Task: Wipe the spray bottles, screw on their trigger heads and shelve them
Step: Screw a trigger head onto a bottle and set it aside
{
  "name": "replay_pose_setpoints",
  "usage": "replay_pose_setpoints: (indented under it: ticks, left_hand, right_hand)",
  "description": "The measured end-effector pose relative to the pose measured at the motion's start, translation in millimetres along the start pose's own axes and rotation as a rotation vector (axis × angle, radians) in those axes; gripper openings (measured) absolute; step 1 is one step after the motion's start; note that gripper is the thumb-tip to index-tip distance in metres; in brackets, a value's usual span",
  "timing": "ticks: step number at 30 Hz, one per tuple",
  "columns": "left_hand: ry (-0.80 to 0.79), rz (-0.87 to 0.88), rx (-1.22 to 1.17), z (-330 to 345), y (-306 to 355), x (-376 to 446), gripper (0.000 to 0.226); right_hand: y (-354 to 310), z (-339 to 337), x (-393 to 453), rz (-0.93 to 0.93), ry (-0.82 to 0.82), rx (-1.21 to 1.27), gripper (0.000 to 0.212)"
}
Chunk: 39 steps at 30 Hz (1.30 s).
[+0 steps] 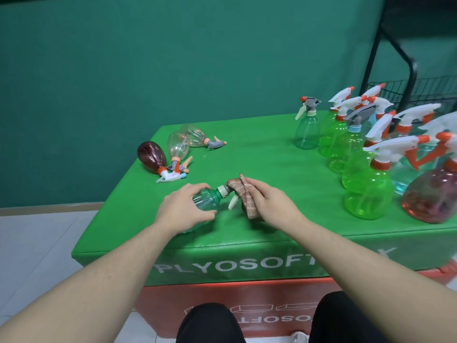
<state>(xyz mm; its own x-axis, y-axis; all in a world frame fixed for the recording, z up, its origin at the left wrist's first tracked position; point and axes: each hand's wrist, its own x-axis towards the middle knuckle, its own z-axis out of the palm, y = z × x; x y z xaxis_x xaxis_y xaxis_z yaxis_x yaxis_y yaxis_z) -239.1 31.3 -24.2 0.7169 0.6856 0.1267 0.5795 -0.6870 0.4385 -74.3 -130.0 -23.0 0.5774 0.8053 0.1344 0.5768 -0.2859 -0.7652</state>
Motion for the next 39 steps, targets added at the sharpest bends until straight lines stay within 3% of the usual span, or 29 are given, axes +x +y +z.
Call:
replay_pose_setpoints:
  ticks: [10,19,29,32,39]
  left_hand:
    - [0.004,-0.052,-0.070,-8,13,-4,0.064]
    - [-0.076,-0.063,-0.466,7,29,2,0.049]
    - [-0.188,-0.288,-0.980,27,41,-2,0.040]
    - [-0.194,-0.348,-1.170,34,32,-1,0.056]
    - [-0.215,-0.378,-1.281,40,22,1,0.063]
  right_hand:
    - [-2,-14,-4,0.094,0.105,0.160,0.037]
    - [-9,-17,11,0.104,0.195,0.272,0.036]
    - [-18,3,24,0.053,0.194,0.287,0.036]
    - [-23,13,29,0.029,0.230,0.317,0.036]
    - [-30,39,38,-0.034,0.049,0.233,0.042]
